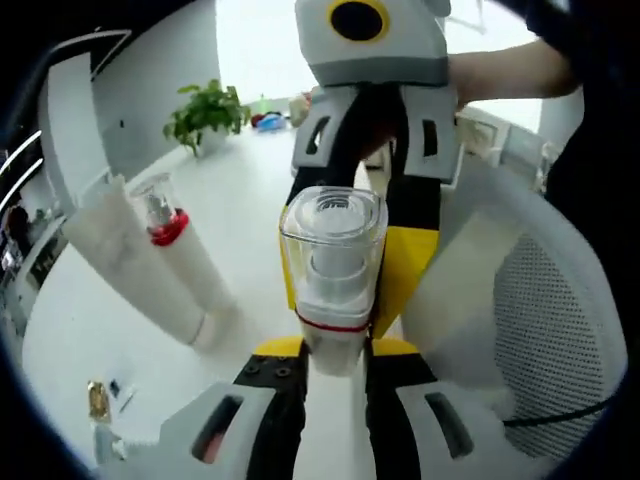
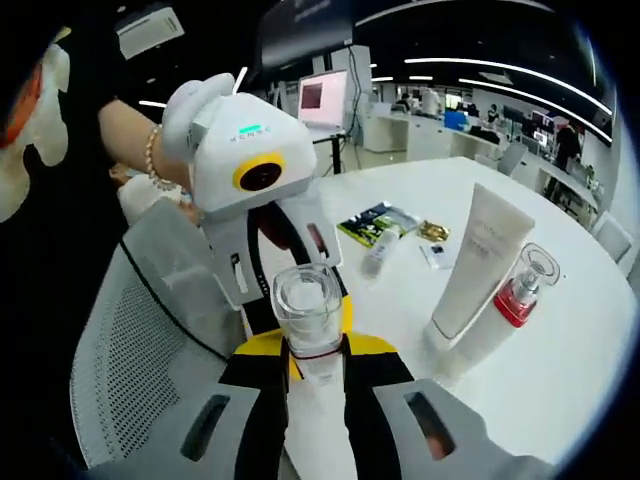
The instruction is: Arrange the skincare products in the storage area until every visible bottle or jar stands upright without overlapping.
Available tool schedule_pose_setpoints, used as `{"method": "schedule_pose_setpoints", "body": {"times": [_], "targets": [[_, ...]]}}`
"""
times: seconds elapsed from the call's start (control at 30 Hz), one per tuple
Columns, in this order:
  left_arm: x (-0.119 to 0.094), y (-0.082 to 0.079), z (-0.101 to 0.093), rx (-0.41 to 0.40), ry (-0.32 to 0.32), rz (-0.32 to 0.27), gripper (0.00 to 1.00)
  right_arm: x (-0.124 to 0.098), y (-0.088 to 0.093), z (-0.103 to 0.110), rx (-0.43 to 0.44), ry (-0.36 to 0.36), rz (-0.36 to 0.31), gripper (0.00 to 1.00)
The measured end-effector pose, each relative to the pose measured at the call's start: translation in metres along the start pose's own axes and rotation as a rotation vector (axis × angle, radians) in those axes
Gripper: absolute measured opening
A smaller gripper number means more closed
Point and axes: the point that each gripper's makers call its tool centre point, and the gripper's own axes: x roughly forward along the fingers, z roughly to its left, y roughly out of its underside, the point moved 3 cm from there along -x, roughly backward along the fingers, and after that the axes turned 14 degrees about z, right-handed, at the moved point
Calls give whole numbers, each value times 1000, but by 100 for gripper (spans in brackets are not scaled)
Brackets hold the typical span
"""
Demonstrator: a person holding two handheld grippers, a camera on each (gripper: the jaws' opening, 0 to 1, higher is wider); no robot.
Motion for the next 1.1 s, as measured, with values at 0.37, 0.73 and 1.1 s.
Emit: {"method": "schedule_pose_setpoints", "body": {"times": [0.37, 0.73, 1.1], "targets": [[24, 8, 5, -8, 21, 17, 24, 16, 18, -11, 10, 11, 54, 20], [38, 12, 8, 9, 19, 35, 23, 23, 28, -16, 18, 20, 66, 20], [48, 13, 14, 3, 10, 37, 23, 27, 35, -26, -5, 13, 95, 20]]}}
